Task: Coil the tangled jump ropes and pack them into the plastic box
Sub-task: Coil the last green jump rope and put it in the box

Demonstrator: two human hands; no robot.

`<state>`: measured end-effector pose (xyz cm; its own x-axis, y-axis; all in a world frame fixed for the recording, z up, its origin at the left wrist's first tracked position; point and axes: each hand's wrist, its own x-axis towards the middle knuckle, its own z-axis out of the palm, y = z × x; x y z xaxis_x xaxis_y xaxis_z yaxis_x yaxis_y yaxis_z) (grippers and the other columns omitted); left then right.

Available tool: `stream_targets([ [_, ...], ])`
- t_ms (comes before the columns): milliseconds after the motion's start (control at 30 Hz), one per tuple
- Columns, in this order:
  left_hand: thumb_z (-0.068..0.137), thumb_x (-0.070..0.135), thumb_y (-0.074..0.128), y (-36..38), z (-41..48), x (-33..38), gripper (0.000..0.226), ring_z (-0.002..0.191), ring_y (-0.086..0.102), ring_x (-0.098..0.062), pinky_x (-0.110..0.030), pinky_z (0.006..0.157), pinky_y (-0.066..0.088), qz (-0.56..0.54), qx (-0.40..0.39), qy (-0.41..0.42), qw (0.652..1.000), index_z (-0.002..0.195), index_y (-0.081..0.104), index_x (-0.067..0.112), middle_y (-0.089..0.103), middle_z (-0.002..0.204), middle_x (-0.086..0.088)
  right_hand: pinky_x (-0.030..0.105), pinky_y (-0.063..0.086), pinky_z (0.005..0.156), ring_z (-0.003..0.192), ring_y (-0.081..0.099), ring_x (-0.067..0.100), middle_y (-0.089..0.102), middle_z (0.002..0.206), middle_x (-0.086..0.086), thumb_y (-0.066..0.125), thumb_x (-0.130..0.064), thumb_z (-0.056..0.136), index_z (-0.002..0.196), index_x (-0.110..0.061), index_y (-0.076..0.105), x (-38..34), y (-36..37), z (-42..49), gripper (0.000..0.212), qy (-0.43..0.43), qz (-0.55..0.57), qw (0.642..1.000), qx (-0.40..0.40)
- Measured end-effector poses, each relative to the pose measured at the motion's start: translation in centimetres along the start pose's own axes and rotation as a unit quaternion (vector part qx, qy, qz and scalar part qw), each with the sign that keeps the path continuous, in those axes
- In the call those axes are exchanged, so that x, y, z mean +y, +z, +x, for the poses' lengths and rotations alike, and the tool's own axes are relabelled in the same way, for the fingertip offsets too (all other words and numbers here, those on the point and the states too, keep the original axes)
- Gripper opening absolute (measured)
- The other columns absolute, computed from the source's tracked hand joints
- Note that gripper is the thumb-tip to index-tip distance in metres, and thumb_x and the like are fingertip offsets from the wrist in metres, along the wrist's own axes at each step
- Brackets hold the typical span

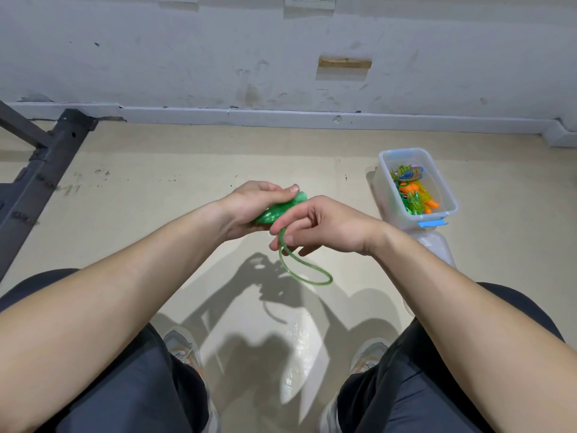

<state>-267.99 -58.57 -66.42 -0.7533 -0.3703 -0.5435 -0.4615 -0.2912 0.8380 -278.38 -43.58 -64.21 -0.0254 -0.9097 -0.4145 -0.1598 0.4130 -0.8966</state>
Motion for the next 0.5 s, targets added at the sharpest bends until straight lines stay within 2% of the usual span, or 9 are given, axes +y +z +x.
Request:
stream_targets([
  [100,0.098,0.012,0.058,-0.3,-0.5,0.4,0.008,0.071,0.067,-0.020,-0.026,0.061,0.056,-0.082,-0.055,-0.003,0.995,0.099,0.065,0.007,0.069,0.084,-0.010,0.027,0.054,0.074,0.088,0.073,0.019,0.078,0.099,0.005,0.064,-0.010,0.097,0.105,-0.015,0.071,0.3,0.2,0.2,0.011,-0.015,0.017,0.998,0.054],
  [200,0.096,-0.004,0.053,-0.5,-0.6,0.4,0.028,0.082,0.071,-0.025,-0.030,0.067,0.059,-0.145,-0.034,0.009,0.989,0.122,0.062,0.004,0.070,0.101,-0.015,0.027,0.053,0.068,0.079,0.073,0.019,0.078,0.097,0.009,0.063,-0.013,0.098,0.104,-0.009,0.071,0.3,0.3,0.3,0.010,-0.014,0.025,0.995,0.092],
  [267,0.094,-0.009,0.053,-0.4,-0.4,0.2,0.037,0.086,0.073,-0.025,-0.032,0.069,0.060,-0.149,-0.007,0.029,0.988,0.128,0.060,0.005,0.070,0.109,-0.015,0.027,0.050,0.060,0.068,0.069,0.019,0.077,0.087,0.010,0.067,-0.013,0.096,0.098,-0.006,0.071,0.4,0.6,0.6,0.008,-0.011,0.015,0.993,0.113],
  [300,0.093,-0.011,0.054,-0.4,-0.2,0.2,0.040,0.088,0.073,-0.025,-0.033,0.070,0.061,-0.151,0.012,0.036,0.988,0.129,0.059,0.005,0.069,0.113,-0.015,0.026,0.046,0.056,0.060,0.064,0.017,0.074,0.075,0.009,0.070,-0.012,0.093,0.092,-0.007,0.071,0.5,0.6,0.7,0.006,-0.015,0.002,0.991,0.131],
  [367,0.091,-0.012,0.056,-0.7,0.1,0.1,0.044,0.095,0.072,-0.026,-0.035,0.070,0.061,-0.158,0.046,0.046,0.985,0.131,0.057,0.007,0.068,0.120,-0.014,0.025,0.036,0.052,0.052,0.048,0.012,0.055,0.055,-0.002,0.077,-0.016,0.087,0.081,-0.015,0.073,0.8,0.4,1.1,0.007,-0.035,-0.060,0.981,0.178],
  [433,0.090,-0.013,0.058,-1.0,0.3,0.1,0.045,0.097,0.072,-0.022,-0.035,0.070,0.061,-0.129,0.064,0.059,0.988,0.130,0.057,0.009,0.067,0.123,-0.009,0.028,0.030,0.054,0.052,0.037,0.008,0.040,0.055,-0.008,0.080,-0.025,0.083,0.077,-0.023,0.074,0.8,0.1,1.3,0.008,-0.054,-0.142,0.964,0.217],
  [500,0.089,-0.011,0.063,-1.3,0.3,0.2,0.042,0.090,0.072,-0.014,-0.029,0.066,0.060,-0.070,0.077,0.073,0.992,0.126,0.057,0.009,0.068,0.120,-0.004,0.028,0.032,0.055,0.051,0.040,0.007,0.042,0.056,-0.009,0.079,-0.029,0.083,0.079,-0.026,0.075,0.4,-0.2,1.1,0.007,-0.071,-0.197,0.949,0.237],
])
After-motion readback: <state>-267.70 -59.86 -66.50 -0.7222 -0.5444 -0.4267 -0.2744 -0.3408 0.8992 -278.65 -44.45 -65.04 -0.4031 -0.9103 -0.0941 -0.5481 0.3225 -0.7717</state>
